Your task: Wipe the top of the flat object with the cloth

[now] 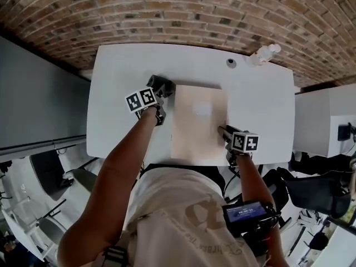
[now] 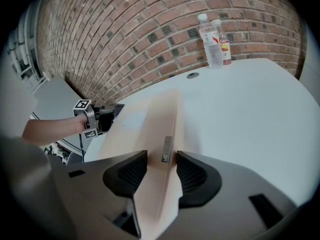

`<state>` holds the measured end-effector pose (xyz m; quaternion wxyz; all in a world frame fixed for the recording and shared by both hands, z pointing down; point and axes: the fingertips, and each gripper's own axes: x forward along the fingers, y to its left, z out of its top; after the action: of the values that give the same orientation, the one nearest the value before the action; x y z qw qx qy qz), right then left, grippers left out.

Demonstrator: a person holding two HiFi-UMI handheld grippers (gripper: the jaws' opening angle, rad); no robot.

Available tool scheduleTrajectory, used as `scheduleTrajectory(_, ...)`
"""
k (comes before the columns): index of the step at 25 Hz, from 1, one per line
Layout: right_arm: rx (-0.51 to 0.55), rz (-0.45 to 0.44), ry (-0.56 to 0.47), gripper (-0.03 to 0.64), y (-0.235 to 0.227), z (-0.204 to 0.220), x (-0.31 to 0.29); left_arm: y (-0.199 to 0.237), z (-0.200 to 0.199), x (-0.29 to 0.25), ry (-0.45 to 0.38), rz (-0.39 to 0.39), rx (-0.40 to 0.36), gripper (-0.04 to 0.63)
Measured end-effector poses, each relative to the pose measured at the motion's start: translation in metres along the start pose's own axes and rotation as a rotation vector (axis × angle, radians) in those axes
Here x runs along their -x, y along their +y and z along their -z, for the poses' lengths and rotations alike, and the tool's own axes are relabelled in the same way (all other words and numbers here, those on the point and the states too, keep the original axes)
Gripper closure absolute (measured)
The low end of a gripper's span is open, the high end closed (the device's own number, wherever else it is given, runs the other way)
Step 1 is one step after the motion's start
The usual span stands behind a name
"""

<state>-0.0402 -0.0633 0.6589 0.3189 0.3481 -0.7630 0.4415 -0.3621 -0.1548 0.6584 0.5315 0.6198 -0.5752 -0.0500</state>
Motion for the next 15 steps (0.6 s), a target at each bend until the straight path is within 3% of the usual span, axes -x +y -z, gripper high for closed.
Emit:
scheduleTrajectory(6,-0.012,-0.001,-0.004,0.422,-0.001,0.003,0.0,-0.001,0.019,-0.006,0.13,-0.064,-0.16,0.489)
scheduleTrajectory(15,-0.019,0.013,-0.015,0.422,0.0,0.0,0.0,-0.001,0.044,0.01,0.219,-0.075,-0.249,0.491)
